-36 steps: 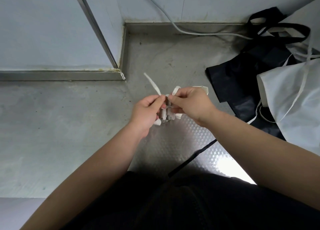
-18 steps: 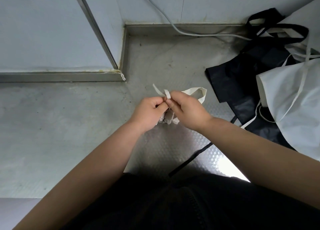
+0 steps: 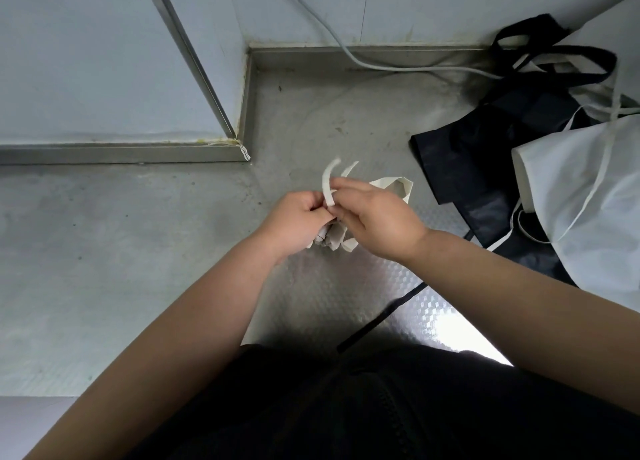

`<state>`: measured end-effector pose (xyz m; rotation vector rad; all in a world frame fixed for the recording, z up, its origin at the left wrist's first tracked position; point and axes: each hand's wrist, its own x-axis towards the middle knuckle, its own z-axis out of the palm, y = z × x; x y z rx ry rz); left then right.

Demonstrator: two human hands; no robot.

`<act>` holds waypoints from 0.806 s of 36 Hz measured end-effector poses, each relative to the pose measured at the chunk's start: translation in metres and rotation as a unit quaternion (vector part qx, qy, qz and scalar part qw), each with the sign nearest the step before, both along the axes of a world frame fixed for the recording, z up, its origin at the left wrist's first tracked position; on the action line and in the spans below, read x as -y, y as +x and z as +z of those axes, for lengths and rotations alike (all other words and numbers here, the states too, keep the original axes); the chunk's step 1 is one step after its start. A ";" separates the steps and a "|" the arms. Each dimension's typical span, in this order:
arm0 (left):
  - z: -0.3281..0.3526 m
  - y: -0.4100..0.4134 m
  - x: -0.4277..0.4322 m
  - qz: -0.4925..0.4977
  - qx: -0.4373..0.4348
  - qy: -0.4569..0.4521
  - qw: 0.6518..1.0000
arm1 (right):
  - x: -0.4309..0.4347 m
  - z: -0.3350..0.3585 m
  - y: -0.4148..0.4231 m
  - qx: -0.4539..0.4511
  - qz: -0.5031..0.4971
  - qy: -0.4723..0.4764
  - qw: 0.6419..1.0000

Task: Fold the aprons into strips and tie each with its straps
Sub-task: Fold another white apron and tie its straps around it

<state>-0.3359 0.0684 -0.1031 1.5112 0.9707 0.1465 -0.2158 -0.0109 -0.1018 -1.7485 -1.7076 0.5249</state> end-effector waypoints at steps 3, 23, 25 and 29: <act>-0.001 -0.002 -0.001 -0.031 -0.016 0.027 0.999 | -0.004 -0.002 0.003 0.008 0.015 -0.071 0.997; -0.009 -0.008 0.002 -0.024 0.002 0.085 0.996 | -0.001 0.012 -0.005 -0.059 -0.051 -0.183 0.980; -0.009 -0.007 0.001 -0.035 0.004 0.089 0.995 | -0.003 0.013 -0.005 -0.057 -0.071 -0.182 0.979; -0.009 -0.006 -0.002 -0.050 0.002 0.088 0.995 | -0.010 0.006 -0.006 -0.096 -0.130 -0.178 0.971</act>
